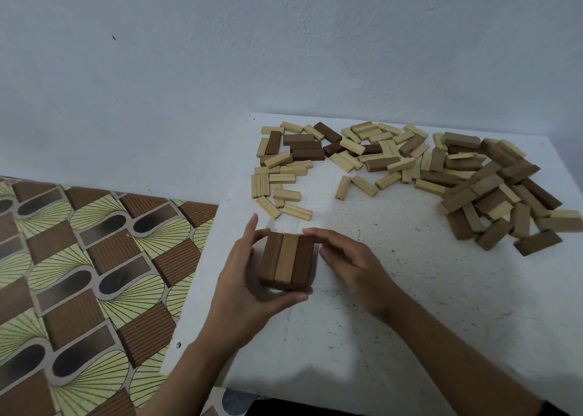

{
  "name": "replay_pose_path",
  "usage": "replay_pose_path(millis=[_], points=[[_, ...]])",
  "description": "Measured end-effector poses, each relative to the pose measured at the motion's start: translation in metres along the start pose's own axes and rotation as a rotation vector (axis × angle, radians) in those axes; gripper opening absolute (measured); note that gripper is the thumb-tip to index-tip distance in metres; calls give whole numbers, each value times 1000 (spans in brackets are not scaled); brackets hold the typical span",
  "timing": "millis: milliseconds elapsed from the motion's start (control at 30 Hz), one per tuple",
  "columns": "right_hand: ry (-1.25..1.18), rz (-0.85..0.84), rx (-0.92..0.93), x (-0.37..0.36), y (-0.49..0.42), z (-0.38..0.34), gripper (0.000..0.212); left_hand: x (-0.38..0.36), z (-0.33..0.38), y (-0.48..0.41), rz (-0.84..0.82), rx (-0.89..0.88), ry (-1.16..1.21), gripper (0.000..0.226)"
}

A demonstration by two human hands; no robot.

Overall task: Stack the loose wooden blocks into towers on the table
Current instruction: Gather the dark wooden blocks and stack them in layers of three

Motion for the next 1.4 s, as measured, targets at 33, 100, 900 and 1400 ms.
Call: replay_pose_path(millis=[33,100,900,1400], points=[[-8,4,7,0,0,0,34,-1,0,0,3,-6,-8,123],[-2,13,23,-1,0,1,33,-2,-1,0,9,-25,-29,121],[28,67,101,-5,-6,7,31,-5,-6,-1,34,-70,-47,100],[27,61,108,-5,-6,3,31,-2,-6,0,31,-21,-31,93]])
Point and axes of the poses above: each hand's wrist, its own y-axis away from the middle knuckle, its own x-axis out of the back of the hand, z = x × y, the point moved 1 cm from there along -y, towards the middle knuckle, and after that the axes turned 6 degrees about -x, right-handed, at the moved point
